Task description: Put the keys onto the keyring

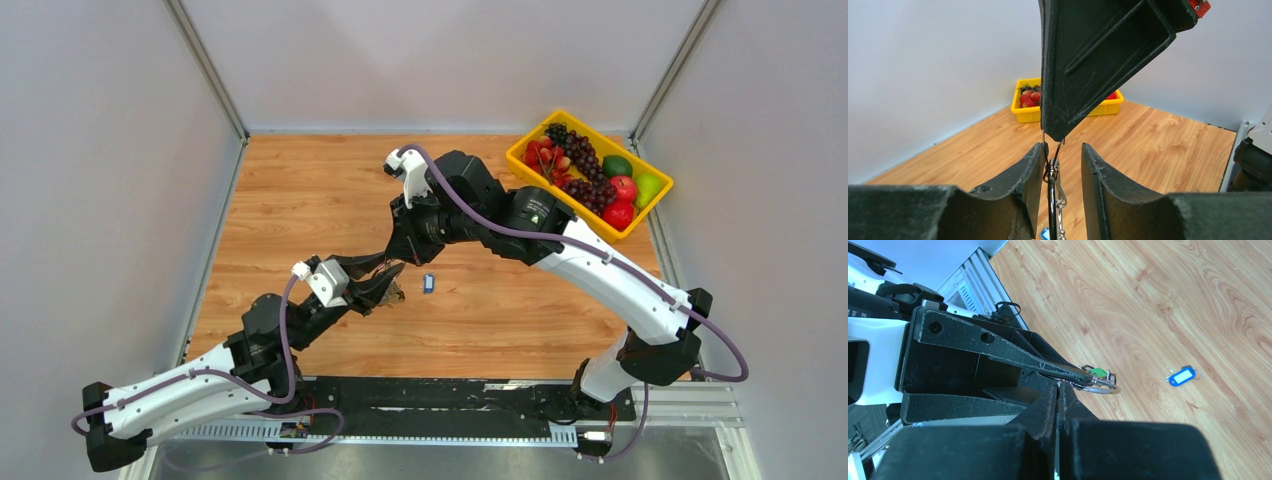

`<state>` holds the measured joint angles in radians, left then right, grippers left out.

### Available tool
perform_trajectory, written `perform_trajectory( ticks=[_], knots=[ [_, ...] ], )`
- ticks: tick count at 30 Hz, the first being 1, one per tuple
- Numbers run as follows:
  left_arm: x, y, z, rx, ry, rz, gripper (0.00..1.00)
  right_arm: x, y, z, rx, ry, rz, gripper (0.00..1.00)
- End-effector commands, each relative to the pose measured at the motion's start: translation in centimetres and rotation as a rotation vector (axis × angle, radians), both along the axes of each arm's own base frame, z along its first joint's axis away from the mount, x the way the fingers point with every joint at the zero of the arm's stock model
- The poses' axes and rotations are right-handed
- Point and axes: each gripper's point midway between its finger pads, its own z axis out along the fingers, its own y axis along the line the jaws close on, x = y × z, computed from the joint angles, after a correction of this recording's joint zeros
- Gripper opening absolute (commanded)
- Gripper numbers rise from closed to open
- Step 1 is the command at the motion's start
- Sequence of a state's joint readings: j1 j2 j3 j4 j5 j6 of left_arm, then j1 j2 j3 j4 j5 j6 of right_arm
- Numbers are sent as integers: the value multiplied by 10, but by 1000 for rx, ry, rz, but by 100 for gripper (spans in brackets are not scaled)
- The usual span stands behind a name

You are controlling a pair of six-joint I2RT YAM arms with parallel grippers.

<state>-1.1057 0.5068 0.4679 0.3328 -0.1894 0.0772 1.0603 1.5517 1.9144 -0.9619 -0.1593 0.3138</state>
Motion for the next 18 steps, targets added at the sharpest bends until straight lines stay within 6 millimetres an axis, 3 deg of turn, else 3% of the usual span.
perform_trajectory(
  ticks=[1,4,7,9,18],
  knots=[
    [-2,3,9,-27,-24,-1,40,-4,5,26,74,-20,8,0],
    [-1,4,7,-22,-22,7,30,-4,5,27,75,-21,7,0],
    [2,1,3,0,-5,14,7,-4,5,28,79,-22,6,0],
    [3,0,2,8,2,19,1,-4,5,30,83,-23,6,0],
    [3,-1,2,10,12,15,1,-4,5,34,92,-32,0,0]
  ],
)
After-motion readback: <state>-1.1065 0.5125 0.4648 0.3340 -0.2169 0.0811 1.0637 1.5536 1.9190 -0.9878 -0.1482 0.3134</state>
